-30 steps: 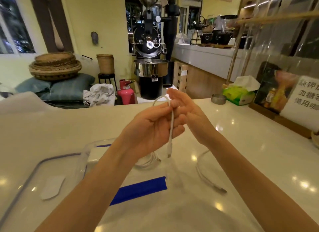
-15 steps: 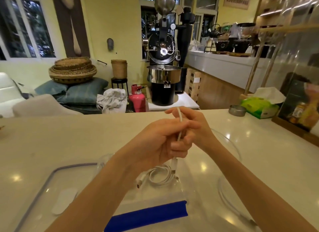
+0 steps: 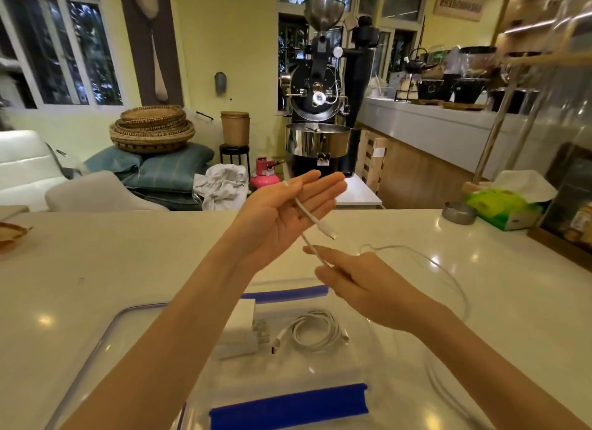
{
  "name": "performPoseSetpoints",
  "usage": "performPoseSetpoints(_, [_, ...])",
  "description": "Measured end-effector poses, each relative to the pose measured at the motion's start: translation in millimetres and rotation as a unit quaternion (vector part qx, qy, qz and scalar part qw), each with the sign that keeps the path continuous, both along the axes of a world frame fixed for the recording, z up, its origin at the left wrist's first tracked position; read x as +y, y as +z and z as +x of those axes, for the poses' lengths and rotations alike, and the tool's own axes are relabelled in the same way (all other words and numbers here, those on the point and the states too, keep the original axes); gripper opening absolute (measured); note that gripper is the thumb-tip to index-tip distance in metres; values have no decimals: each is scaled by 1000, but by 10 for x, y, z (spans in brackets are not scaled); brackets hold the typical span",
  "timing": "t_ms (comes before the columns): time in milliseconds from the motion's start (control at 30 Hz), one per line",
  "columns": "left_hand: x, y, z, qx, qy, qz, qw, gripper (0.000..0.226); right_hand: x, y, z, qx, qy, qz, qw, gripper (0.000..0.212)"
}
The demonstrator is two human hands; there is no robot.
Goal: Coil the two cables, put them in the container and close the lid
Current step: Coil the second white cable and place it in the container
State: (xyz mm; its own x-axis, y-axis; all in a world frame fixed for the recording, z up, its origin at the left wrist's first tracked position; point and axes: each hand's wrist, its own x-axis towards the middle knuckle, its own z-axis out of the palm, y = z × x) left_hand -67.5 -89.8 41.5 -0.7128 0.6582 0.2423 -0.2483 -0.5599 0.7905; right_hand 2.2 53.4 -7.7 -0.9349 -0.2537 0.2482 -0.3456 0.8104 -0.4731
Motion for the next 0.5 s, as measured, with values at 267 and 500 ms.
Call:
performPoseSetpoints(267, [156, -164, -76, 77, 110, -103, 986, 32, -98, 238, 300, 6, 4, 166, 986, 32])
performPoseSetpoints(500, [128, -254, 130, 255, 88, -270, 924, 24, -20, 512, 348, 132, 49, 103, 985, 28])
